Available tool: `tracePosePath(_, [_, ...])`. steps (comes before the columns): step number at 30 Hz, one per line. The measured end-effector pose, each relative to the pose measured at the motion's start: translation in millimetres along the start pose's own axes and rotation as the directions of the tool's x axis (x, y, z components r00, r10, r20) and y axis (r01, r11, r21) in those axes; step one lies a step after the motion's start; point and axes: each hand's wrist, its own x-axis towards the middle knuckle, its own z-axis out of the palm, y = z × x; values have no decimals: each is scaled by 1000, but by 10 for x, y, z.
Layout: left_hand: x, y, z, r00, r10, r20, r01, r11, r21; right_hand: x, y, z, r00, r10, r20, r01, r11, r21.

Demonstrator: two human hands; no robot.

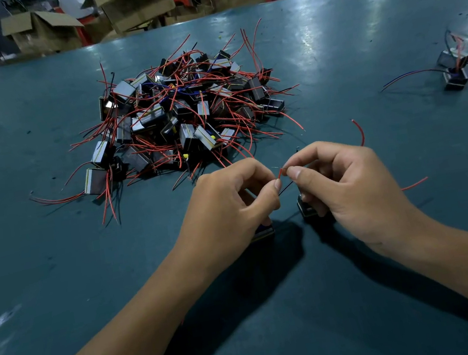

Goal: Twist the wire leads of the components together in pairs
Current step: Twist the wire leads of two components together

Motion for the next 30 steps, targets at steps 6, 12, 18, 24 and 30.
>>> tracePosePath(6, [-2, -2, 1, 1000, 14, 2, -14, 1000, 7, 5, 7, 4, 1000, 13, -21, -12, 1000, 8])
tracePosePath(12, [0, -14, 4, 1000, 26, 10, -26, 1000, 10, 6, 6, 2, 1000, 21, -23, -21, 1000, 7])
tracePosePath(18, [10, -21, 19, 1000, 27, 1, -27, 1000, 1, 8, 5, -1, 1000, -10, 9, 10, 1000, 8])
tracePosePath(24, [1, 9, 18, 1000, 25, 2, -25, 1000, -1, 15, 19, 3, 999, -30, 22, 29, 999, 22])
tracePosePath(30, [-3, 36, 20, 998, 20, -55, -22, 999, -33, 26, 28, 11, 999, -26, 18, 25, 998, 53])
